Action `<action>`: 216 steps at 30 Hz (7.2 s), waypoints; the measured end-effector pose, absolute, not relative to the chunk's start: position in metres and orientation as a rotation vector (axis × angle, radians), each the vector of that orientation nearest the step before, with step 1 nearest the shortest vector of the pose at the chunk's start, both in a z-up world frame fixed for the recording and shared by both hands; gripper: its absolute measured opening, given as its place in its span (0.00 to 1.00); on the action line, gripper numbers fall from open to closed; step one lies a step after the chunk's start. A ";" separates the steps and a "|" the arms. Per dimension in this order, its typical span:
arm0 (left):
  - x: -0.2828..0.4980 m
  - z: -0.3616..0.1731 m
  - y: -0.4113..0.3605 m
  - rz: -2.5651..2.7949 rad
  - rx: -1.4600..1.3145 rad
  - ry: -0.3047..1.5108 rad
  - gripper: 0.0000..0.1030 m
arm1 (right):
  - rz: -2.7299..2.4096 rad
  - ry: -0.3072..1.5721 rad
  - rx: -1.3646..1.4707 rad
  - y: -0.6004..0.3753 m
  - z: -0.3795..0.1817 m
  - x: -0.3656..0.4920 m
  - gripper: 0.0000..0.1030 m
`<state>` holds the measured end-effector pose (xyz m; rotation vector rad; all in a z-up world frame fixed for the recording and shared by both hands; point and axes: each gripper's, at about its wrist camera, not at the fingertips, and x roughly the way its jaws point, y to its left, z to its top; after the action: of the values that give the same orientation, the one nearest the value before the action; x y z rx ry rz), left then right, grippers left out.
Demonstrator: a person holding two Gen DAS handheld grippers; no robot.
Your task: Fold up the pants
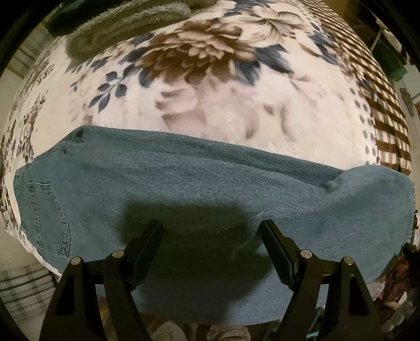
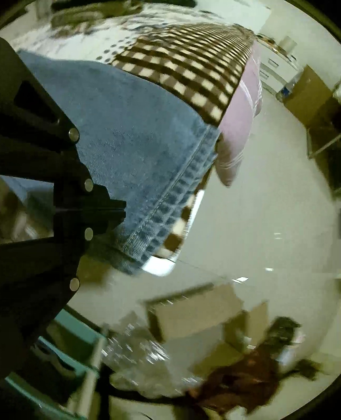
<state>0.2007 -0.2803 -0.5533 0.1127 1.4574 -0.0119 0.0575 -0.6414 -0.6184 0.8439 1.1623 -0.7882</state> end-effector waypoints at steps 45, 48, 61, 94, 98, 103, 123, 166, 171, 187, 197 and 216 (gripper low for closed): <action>0.223 -0.575 -0.210 0.055 0.006 1.499 0.74 | -0.451 1.426 0.990 -0.557 -0.623 0.177 0.42; 0.243 -0.594 -0.201 0.057 -0.064 1.574 0.74 | -0.499 1.509 1.008 -0.549 -0.654 0.204 0.42; 0.245 -0.587 -0.142 -0.004 -0.208 1.444 0.02 | -0.581 1.392 0.870 -0.529 -0.622 0.193 0.03; 0.144 -0.542 0.085 0.351 -0.362 1.364 0.87 | 0.289 1.608 0.596 -0.278 -0.594 0.298 0.72; 0.138 -0.552 0.136 0.422 -0.390 1.366 0.87 | 0.319 1.683 0.583 -0.218 -0.622 0.335 0.72; 0.138 -0.559 0.164 0.417 -0.388 1.374 0.87 | 0.326 1.781 0.349 -0.151 -0.651 0.357 0.41; 0.149 -0.567 0.147 0.217 -0.374 1.415 0.87 | 0.484 1.844 0.377 -0.126 -0.673 0.366 0.46; 0.159 -0.528 0.143 0.226 -0.346 1.378 0.87 | 0.283 1.631 0.333 -0.163 -0.619 0.369 0.59; 0.141 -0.517 0.164 0.239 -0.405 1.378 0.87 | 0.194 1.571 0.423 -0.199 -0.589 0.326 0.61; 0.084 -0.555 0.299 0.496 -0.685 1.336 0.58 | -0.151 1.642 1.056 -0.222 -0.675 0.120 0.24; 0.081 -0.548 0.288 0.464 -0.647 1.269 0.14 | -0.104 1.601 1.041 -0.219 -0.663 0.126 0.02; 0.069 -0.519 0.289 0.411 -0.573 1.239 0.12 | -0.250 1.603 1.089 -0.214 -0.671 0.091 0.03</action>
<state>0.0692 0.2893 -0.5187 -0.5726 1.2395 0.4112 0.0912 -0.2143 -0.6709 1.0894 1.6025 -0.2501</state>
